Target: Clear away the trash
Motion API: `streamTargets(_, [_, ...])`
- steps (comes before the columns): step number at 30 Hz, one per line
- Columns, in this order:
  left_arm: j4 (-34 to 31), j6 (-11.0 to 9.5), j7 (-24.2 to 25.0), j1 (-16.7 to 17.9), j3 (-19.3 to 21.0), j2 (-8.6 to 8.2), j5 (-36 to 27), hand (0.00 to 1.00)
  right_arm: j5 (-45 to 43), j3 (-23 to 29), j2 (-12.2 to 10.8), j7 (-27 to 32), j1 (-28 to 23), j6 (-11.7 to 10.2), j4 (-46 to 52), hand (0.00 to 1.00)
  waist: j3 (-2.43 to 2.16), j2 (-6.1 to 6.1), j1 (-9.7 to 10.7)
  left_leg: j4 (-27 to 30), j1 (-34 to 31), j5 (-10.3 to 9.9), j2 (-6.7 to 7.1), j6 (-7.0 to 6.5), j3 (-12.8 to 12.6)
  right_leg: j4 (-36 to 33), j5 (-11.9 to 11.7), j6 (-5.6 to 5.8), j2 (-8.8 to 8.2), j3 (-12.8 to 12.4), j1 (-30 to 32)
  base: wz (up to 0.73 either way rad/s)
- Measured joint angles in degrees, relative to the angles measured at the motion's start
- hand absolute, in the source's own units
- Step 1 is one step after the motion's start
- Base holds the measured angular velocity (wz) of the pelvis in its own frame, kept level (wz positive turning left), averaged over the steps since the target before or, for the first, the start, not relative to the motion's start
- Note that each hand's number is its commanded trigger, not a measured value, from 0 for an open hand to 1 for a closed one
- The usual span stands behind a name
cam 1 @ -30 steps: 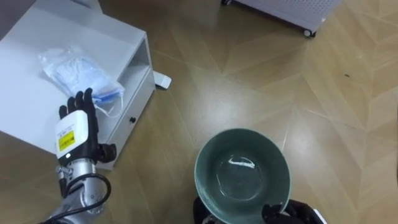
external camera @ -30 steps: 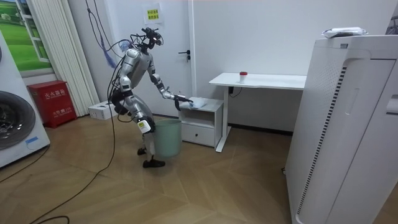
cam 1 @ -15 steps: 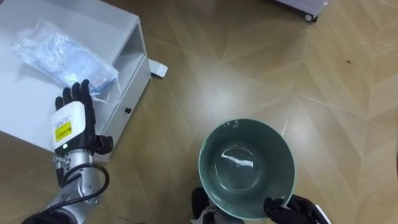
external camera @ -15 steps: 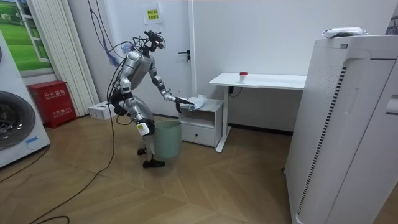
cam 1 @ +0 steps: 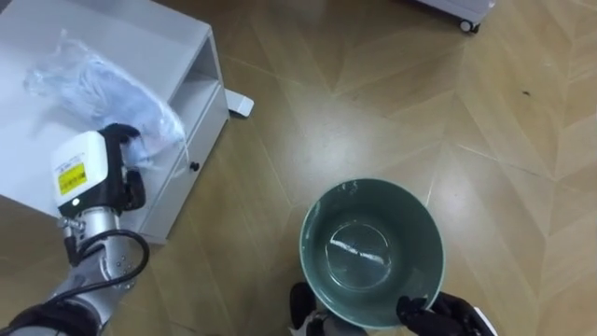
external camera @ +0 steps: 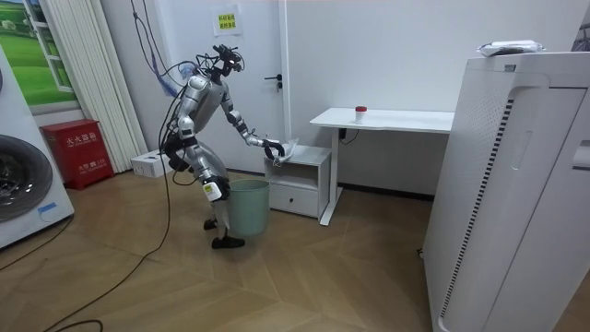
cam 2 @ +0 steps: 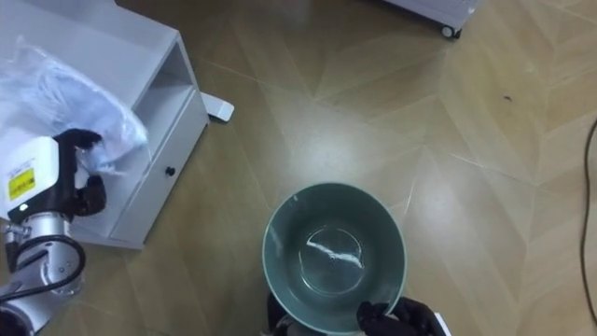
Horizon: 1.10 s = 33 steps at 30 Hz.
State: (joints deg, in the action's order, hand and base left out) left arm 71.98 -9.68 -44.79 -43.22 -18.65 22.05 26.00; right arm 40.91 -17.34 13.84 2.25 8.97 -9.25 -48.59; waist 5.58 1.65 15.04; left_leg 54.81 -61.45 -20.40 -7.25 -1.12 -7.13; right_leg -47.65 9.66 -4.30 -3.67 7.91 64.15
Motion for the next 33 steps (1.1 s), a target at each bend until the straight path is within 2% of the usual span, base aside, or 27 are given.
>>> streamTargets(12, [-0.1,1.6,5.4,0.9,-0.8,-0.73,1.2,1.0,-0.2,0.2,0.0,-0.4,0.0,0.6,0.0,1.0,-0.02,0.03,0.1,0.0,0.3,0.0,-0.06,0.0,-0.1,0.1,-0.2,0.0,0.14,-0.1,-0.2,0.0])
streamTargets(21, [0.1,2.2,6.8,1.0,-2.9,-0.8,1.2,1.0,-0.2,0.0,0.0,-0.2,0.1,0.5,0.3,1.0,-0.02,0.04,0.0,0.1,0.4,0.0,-0.04,-0.03,-0.2,-0.1,-0.2,0.0,0.04,-0.3,-0.3,0.0])
streamTargets(26, [0.1,2.0,6.6,1.1,-3.0,-2.06,0.7,1.0,-0.7,-0.7,-0.1,0.1,0.1,-0.1,-0.5,1.0,0.03,0.15,0.0,-0.3,2.0,0.0,-0.16,-0.01,-0.5,0.2,-0.2,0.01,0.29,-0.5,-1.7,0.0])
streamTargets(33, [-0.3,-2.9,6.2,3.6,-3.0,-4.89,0.2,1.0,-1.1,-2.9,-0.5,0.1,0.6,-1.5,-1.1,1.0,-0.03,0.15,0.1,-3.1,6.3,0.3,0.01,0.17,-1.7,2.1,-0.5,0.15,0.31,-1.3,-5.1,-0.02])
